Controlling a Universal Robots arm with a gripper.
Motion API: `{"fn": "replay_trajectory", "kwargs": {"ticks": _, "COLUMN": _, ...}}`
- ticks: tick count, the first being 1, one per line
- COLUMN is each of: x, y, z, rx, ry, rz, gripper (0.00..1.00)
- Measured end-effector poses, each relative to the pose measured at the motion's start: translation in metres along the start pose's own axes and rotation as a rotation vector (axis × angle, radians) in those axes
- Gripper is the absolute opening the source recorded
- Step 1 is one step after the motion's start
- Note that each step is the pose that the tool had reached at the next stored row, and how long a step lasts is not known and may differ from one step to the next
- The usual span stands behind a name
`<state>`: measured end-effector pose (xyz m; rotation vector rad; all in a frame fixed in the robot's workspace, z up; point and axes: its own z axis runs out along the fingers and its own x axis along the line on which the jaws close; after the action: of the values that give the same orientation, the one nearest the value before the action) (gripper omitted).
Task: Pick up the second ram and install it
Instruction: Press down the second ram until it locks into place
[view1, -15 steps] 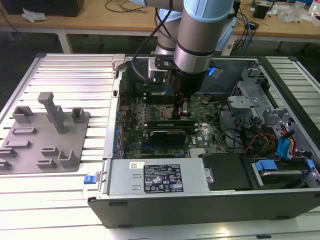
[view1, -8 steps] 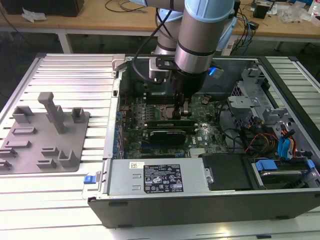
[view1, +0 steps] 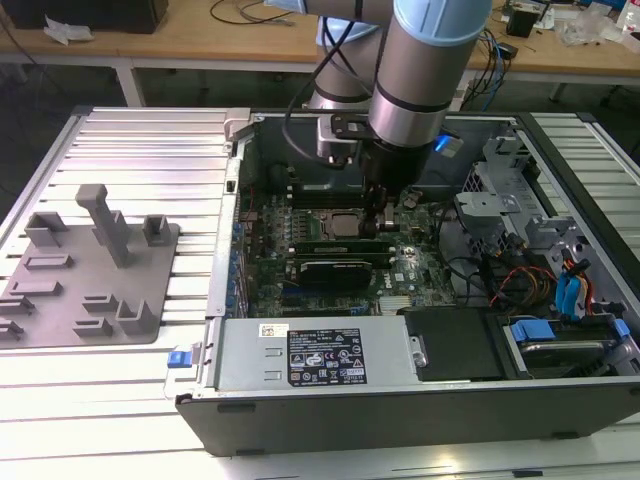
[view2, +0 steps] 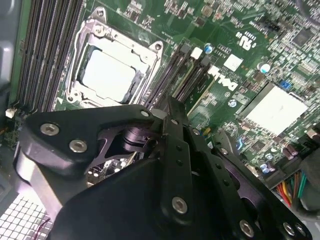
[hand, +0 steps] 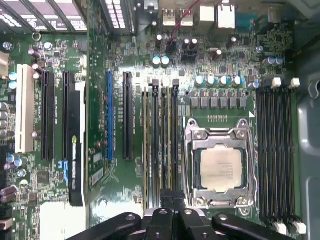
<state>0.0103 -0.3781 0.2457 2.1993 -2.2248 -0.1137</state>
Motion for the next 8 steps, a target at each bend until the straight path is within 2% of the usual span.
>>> {"fn": "replay_trajectory", "kwargs": {"ticks": 4, "x": -0.0002, "y": -0.0124, "z": -0.0007, "rx": 0.0000, "ry": 0.0000, "rz": 0.000, "gripper": 0.08}}
{"fn": "replay_trajectory", "kwargs": {"ticks": 8, "x": -0.0002, "y": -0.0143, "z": -0.0008, "rx": 0.0000, "ry": 0.0000, "rz": 0.000, "gripper": 0.08}}
